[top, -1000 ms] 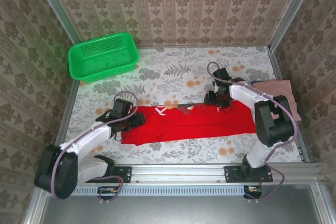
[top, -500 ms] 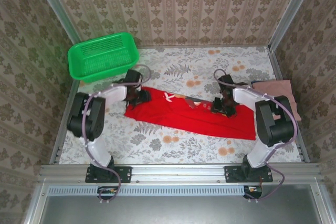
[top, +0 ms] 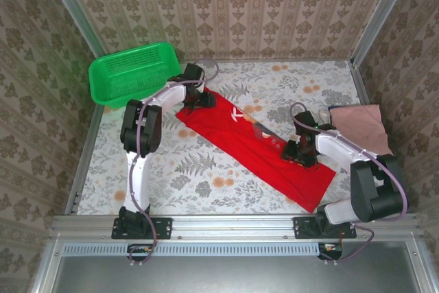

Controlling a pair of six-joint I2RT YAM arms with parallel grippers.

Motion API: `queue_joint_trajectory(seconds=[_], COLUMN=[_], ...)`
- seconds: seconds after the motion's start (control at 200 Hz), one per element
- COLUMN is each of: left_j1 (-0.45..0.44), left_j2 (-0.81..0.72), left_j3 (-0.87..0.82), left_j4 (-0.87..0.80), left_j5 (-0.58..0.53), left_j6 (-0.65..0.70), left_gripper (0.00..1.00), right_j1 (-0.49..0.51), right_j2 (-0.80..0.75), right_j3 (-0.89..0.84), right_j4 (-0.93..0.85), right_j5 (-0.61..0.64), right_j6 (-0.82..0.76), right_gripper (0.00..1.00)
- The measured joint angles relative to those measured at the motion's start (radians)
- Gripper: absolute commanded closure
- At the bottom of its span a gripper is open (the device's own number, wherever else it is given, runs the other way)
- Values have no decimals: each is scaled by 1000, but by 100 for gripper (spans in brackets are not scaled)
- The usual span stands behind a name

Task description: Fold and stack the t-shirts

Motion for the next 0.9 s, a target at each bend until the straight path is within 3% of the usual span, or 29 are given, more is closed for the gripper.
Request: queue_joint_trajectory(seconds=[0.16,0.315,0.62,0.9], left_j1=[-6,-5,-26,-38], left_j2=[-47,-269,-809,-937], left_j3=[-37,-188,-612,-768], left_j4=[26,67,140,119], left_j5=[-12,-80,-245,-301], left_j6=[-32,-48,-48,-36], left_gripper=[17,8,4,1], right_j1=[13,69,253,382], right_j2=[16,157,597,845], right_j3=[152,356,797,1006], right_j4=[18,99,191,206], right_j5=[-11,-29,-106,-212], right_j6=[-79,-175,-244,-224], right_gripper=[34,35,41,43])
